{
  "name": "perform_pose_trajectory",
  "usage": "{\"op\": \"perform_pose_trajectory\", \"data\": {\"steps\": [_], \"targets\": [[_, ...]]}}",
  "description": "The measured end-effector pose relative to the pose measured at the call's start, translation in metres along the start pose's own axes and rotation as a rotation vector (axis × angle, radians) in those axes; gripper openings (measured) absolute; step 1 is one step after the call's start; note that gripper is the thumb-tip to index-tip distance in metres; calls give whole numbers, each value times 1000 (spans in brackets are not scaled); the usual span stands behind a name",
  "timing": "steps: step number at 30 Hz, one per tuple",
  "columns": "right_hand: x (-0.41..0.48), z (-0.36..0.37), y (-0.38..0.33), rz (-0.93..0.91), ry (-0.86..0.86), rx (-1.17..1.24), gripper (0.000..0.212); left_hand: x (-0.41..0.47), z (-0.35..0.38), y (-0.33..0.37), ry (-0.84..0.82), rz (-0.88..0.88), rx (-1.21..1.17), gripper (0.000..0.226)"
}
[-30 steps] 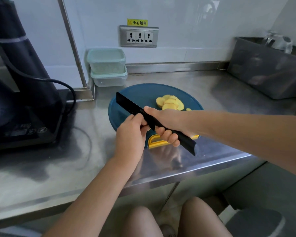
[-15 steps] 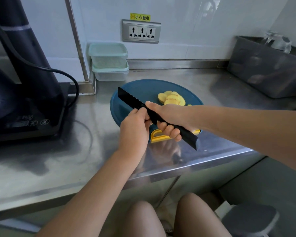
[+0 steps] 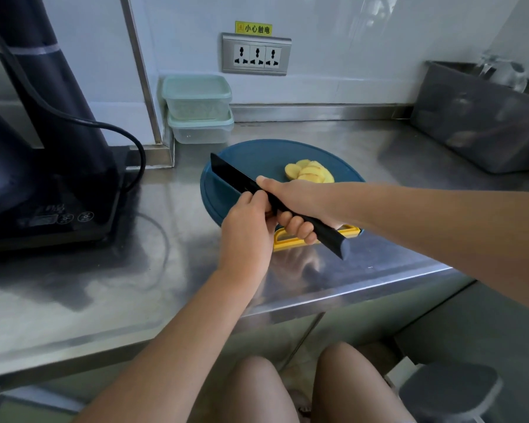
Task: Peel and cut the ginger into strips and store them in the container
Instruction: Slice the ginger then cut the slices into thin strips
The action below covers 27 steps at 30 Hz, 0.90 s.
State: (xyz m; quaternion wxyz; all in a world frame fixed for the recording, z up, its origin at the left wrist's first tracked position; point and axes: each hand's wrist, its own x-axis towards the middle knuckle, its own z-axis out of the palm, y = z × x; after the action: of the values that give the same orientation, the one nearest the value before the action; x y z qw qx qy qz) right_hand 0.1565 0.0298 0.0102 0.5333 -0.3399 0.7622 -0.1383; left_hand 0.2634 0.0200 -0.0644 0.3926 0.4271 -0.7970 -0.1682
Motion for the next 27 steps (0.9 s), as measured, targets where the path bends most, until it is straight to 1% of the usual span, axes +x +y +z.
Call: {"op": "perform_pose_trajectory", "data": {"steps": [4, 8, 14, 27], "targets": [[-2, 4, 6, -33, 3, 16, 71, 1, -1, 1, -3, -29, 21, 4], [-9, -4, 17, -2, -48, 49, 71, -1, -2, 1, -4, -27, 20, 6], [-10, -7, 18, -4, -52, 14, 70, -1, 0, 1, 4, -32, 44, 8], [-7, 2, 18, -19, 14, -37, 71, 0, 1, -1, 14, -54, 53, 10]]}}
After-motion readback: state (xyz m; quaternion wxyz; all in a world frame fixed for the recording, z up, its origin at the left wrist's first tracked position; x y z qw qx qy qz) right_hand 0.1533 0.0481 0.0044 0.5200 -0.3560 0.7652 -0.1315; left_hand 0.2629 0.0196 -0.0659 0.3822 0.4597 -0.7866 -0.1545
